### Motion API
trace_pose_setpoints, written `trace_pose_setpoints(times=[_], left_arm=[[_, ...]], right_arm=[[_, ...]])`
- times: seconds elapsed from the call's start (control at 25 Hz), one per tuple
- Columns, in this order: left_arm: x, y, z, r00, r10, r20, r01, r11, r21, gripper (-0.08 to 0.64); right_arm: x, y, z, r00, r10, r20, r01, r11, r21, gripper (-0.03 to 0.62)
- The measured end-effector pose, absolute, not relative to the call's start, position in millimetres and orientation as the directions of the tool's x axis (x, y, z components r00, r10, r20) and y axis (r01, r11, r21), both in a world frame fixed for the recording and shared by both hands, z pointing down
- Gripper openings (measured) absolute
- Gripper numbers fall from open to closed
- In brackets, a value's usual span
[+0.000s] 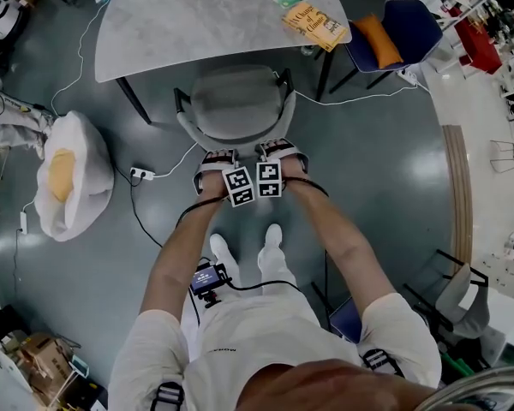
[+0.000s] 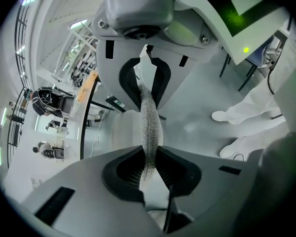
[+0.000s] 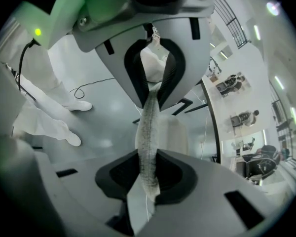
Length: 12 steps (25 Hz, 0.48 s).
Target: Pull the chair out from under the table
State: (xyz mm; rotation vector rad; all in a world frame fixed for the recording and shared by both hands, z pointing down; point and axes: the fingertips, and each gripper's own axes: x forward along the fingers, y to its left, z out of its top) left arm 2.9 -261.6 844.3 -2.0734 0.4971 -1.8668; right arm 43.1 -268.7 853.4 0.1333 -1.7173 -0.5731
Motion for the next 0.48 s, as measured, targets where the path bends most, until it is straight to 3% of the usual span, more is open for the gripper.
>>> trace_pose_setpoints(times=[0.48], left_arm=[[-0.8, -211.0, 842.2, 0.099, -0.442, 0.891, -0.078, -0.897, -0.436, 0.067]], right_arm=[[39.5, -216.8, 851.2, -0.238, -0.376, 0.896, 0.22, 0.877, 0.427, 0.087]])
